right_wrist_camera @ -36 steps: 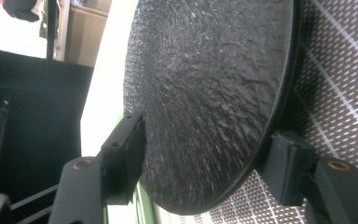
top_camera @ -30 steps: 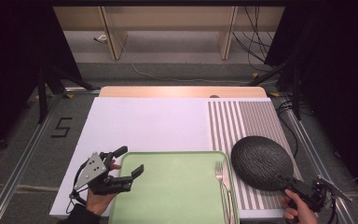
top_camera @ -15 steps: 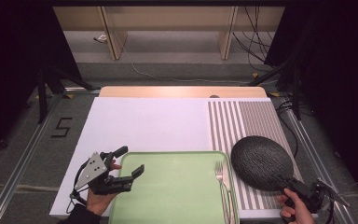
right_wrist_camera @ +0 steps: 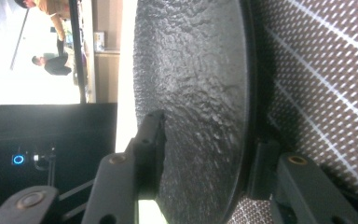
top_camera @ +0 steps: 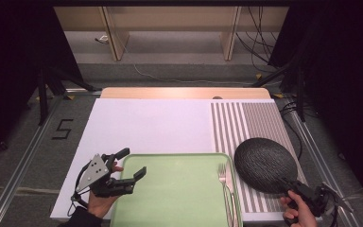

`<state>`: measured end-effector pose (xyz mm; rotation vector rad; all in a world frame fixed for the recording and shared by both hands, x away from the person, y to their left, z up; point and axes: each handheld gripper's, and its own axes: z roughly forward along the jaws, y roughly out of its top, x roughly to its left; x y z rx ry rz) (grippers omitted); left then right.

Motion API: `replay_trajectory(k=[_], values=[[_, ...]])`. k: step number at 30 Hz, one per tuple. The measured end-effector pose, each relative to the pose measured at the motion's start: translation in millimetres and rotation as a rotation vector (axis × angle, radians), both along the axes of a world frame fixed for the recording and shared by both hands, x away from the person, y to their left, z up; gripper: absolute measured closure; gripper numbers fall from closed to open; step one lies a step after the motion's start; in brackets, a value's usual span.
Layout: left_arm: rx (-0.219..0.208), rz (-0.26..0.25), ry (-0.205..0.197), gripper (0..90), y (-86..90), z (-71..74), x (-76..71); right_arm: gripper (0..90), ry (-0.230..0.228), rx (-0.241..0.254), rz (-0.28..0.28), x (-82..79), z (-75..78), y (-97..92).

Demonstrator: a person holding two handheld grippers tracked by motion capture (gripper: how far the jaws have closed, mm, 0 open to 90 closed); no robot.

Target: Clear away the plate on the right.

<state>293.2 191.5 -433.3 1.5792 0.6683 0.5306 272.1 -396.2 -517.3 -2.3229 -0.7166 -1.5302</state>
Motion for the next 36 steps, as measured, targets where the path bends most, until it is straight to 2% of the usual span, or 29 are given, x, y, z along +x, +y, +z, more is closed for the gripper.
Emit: replay_trajectory(k=[8,23,32,36], values=[[-0.003,0.0,0.002,16.5,0.1,-0.1,0.2,64.1,0.016,-0.013,-0.002,0.0,-0.5,0.0],[0.0,-0.004,0.006,16.7,-0.1,-0.3,0.8,82.8,0.046,-0.019,-0.021,-2.3,-1.4,-1.1],[0.002,-0.005,0.005,16.8,-0.2,-0.3,0.8,85.1,0.015,0.006,-0.044,-4.2,-1.2,-0.9],[0.002,-0.005,0.002,17.0,-0.2,-0.3,0.7,85.3,0.019,0.023,-0.054,-4.9,-1.9,-1.6]])
